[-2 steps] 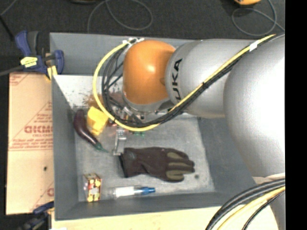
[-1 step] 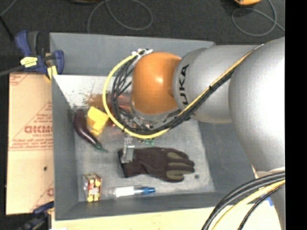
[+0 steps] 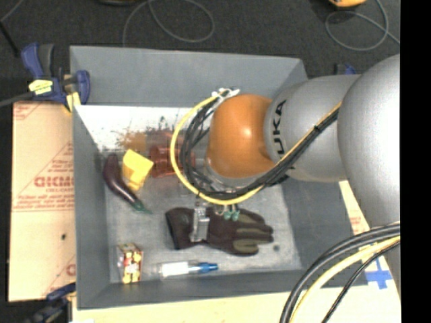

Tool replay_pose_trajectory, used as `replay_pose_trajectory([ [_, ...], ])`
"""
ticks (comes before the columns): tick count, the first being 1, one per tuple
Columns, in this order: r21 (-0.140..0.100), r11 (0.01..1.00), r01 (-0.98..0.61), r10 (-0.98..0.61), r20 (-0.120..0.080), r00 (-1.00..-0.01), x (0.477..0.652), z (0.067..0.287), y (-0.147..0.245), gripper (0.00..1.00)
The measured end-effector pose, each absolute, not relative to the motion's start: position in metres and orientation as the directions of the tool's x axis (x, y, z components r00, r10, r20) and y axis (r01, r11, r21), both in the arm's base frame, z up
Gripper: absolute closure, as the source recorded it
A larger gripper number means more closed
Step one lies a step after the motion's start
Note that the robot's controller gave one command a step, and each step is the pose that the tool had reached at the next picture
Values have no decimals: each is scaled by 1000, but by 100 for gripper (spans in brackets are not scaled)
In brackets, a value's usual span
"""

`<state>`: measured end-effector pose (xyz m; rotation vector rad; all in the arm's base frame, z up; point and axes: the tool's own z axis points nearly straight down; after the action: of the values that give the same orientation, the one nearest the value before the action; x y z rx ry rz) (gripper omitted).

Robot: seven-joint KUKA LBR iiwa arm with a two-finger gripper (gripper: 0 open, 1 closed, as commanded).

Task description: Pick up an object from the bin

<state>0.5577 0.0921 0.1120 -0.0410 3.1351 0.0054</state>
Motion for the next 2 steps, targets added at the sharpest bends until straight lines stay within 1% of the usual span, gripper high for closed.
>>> replay_pose_trajectory([
  [1,1,1000,-6,-6,-7,-1000,572,87,55,0],
  [2,6,986,169,169,-7,-986,553,71,64,100],
])
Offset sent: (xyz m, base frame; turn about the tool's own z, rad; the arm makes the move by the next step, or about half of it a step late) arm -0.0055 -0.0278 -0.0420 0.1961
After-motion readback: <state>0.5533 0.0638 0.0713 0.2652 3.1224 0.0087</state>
